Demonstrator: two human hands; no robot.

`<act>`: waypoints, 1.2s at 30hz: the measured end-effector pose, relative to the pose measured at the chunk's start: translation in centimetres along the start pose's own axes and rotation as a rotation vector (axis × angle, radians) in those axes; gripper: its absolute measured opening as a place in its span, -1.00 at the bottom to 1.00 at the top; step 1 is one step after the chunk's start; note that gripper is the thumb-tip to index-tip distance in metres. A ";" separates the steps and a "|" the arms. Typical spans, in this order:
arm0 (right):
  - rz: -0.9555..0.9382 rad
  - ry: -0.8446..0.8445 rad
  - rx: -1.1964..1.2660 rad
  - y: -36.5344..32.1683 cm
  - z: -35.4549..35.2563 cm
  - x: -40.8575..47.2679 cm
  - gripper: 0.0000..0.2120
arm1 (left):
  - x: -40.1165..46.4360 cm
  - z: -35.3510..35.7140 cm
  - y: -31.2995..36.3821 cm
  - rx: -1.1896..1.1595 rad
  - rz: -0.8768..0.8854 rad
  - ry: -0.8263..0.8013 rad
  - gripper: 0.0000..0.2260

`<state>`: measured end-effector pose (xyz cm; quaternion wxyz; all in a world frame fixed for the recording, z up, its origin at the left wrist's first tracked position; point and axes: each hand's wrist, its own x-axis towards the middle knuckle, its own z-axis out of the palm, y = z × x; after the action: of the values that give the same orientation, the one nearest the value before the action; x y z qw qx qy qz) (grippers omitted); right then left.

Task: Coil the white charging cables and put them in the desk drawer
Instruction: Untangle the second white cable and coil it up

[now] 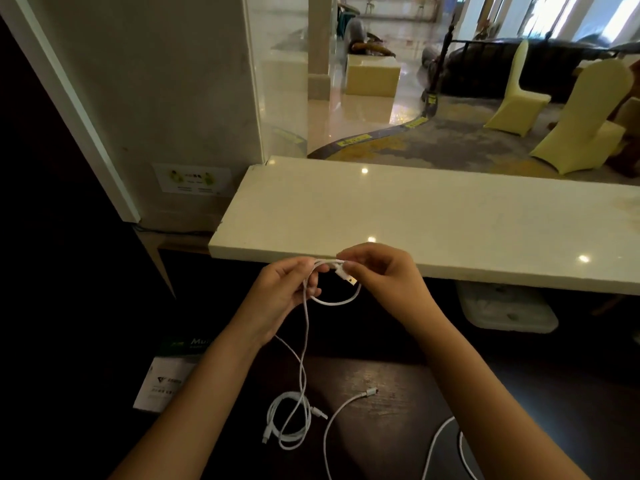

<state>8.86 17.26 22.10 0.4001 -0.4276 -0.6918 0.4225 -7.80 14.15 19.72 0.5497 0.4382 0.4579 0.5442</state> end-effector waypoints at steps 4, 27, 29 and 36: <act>0.080 0.021 0.296 -1.9 -1.2 1.2 -0.86 | 1.4 0.8 2.5 0.125 0.119 0.024 -0.74; -0.557 0.141 -0.694 -1.5 -2.0 -0.2 -0.71 | -1.7 1.7 3.4 -0.219 -0.136 -0.151 -0.81; -0.522 0.132 -0.669 -1.5 -1.7 -0.3 -0.70 | -1.9 1.4 3.4 -0.245 -0.132 -0.160 -0.81; -0.474 0.103 -0.653 -2.2 -1.0 -0.4 -0.67 | -2.4 0.6 3.3 -0.244 -0.128 -0.157 -0.81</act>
<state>9.34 16.51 24.35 0.3637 -0.3813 -0.8481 0.0547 -7.84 11.81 23.16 0.6664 0.3795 0.3708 0.5238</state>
